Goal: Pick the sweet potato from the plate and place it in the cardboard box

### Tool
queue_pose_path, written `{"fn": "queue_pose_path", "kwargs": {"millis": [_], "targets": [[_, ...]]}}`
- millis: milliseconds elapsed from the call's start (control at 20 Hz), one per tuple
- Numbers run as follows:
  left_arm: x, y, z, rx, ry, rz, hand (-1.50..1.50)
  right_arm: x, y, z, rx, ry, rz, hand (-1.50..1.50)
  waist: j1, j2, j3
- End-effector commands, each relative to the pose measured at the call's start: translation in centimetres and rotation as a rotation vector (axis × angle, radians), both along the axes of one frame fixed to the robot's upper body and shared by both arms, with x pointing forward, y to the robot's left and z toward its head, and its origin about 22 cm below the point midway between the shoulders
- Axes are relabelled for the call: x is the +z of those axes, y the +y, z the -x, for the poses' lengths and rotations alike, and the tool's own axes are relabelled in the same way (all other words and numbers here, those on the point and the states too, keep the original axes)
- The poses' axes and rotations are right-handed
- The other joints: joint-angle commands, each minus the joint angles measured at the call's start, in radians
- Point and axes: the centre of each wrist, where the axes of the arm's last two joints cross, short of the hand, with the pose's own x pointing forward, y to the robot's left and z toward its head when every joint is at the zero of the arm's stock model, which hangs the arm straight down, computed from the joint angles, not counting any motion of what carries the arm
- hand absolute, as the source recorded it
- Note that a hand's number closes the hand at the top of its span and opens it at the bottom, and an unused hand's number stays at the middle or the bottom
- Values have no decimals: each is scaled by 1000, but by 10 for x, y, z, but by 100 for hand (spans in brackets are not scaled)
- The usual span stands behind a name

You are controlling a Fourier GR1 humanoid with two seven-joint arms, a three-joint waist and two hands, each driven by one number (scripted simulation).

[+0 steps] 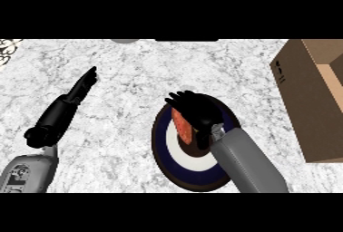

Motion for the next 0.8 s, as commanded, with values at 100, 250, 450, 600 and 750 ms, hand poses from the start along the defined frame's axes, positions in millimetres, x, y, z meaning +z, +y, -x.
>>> {"fn": "queue_pose_path", "kwargs": {"millis": [100, 250, 450, 600, 750], "targets": [[1, 3, 0, -3, -3, -9, 0, -30, 8, 7, 133, -38, -19, 150, 3, 1, 0], [-7, 1, -2, 2, -9, -8, 0, -15, 3, -6, 147, -133, -70, 150, 1, 1, 0], [3, -1, 8, -24, 0, 22, 0, -21, 0, -11, 144, -211, -89, 150, 4, 0, 0], [14, 11, 10, -2, -24, -3, 0, -21, 11, -9, 184, -245, -112, 150, 8, 0, 0], [-4, -6, 8, -10, -7, -1, 0, -1, -40, -49, -297, -182, -110, 150, 12, 11, 0]]}}
